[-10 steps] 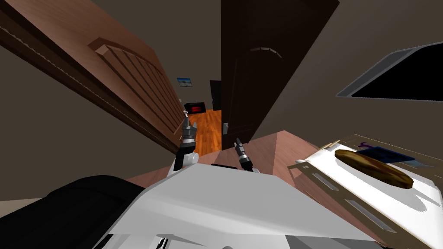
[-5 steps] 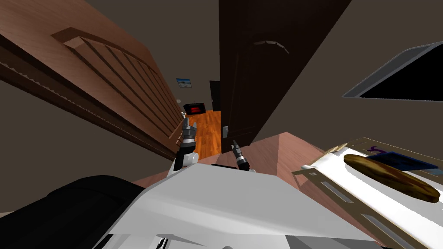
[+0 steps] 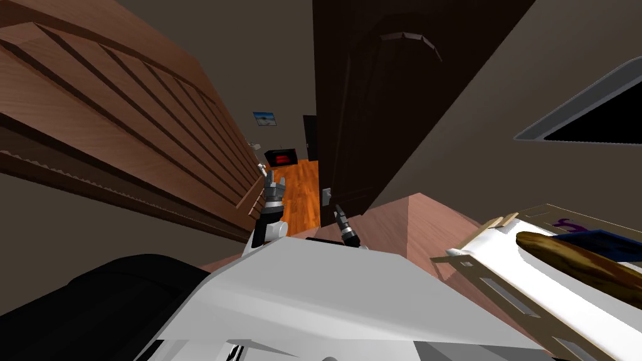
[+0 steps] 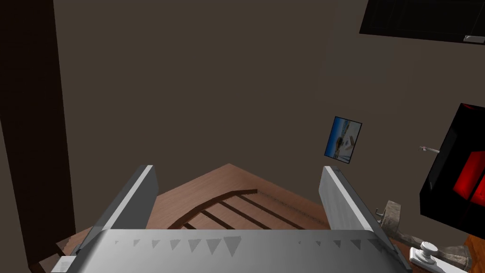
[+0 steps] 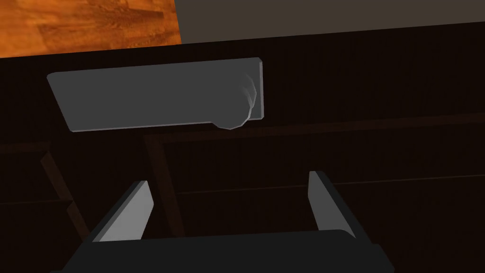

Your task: Push the door open

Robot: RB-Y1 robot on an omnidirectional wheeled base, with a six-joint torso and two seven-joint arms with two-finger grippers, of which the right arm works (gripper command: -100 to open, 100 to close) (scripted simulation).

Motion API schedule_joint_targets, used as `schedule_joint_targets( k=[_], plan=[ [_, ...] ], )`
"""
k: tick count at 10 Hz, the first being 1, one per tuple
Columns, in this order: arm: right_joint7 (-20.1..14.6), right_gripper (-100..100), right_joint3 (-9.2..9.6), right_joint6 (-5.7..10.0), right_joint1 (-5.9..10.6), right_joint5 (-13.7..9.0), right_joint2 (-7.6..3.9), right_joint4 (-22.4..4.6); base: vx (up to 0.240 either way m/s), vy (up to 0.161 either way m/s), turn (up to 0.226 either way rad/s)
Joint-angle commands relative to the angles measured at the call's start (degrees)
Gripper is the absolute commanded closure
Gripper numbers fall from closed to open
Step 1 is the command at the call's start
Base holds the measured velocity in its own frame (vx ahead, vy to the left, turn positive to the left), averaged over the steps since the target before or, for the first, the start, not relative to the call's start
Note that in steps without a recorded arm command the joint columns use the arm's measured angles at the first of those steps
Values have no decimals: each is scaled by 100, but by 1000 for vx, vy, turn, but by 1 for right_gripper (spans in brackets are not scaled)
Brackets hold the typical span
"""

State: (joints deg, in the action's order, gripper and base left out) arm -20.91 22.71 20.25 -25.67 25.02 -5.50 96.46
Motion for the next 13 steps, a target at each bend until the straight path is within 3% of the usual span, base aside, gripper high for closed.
schedule_joint_targets(
  k=[1,6,7,8,13],
  plan=[
    [25,-100,-23,-31,72,-20,30,-72,173,61,35],
    [91,-100,-96,-152,314,-88,171,-273,193,93,29],
    [80,-100,-84,-134,275,-79,146,-238,80,30,4],
    [80,100,-84,-134,275,-79,146,-238,-8,-1,-6],
    [80,100,-84,-134,275,-79,146,-238,-7,-3,6]
  ],
)
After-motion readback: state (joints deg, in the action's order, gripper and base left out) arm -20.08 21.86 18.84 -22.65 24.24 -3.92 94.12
